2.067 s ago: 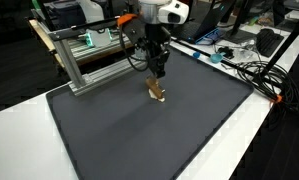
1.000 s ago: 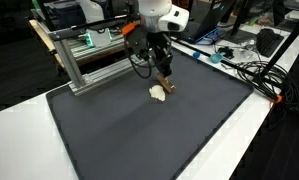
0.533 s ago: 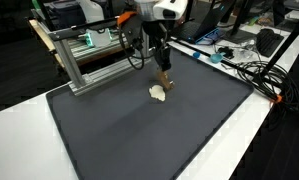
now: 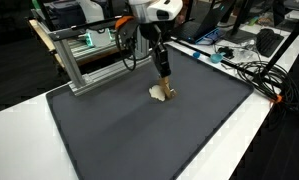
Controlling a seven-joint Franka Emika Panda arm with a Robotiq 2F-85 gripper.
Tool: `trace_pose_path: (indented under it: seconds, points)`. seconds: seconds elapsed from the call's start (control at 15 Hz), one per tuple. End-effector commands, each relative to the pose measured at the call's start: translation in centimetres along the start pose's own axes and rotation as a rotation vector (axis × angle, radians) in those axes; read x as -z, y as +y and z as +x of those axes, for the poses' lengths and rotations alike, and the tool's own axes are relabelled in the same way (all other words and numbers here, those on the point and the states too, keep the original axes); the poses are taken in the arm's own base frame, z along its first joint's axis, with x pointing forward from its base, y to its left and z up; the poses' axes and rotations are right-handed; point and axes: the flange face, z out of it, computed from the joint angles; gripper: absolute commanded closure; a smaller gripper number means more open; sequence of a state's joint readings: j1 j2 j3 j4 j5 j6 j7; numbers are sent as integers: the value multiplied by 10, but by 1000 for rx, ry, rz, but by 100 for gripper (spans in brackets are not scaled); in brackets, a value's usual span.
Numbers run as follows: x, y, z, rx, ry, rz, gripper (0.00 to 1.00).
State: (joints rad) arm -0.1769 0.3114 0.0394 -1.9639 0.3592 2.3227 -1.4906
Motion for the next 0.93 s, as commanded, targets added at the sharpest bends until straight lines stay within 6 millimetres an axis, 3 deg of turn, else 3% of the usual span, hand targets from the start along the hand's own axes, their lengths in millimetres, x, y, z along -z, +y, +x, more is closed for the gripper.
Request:
trace_pose_path:
  seconds: [0.0,0.47,0.87]
  points:
    - [0,-14,-10,-18,-65,-17,79]
    - [-16,-7,-18,-119,-275,-33,79]
    - [-36,-13,-18,-158,-419,14,79]
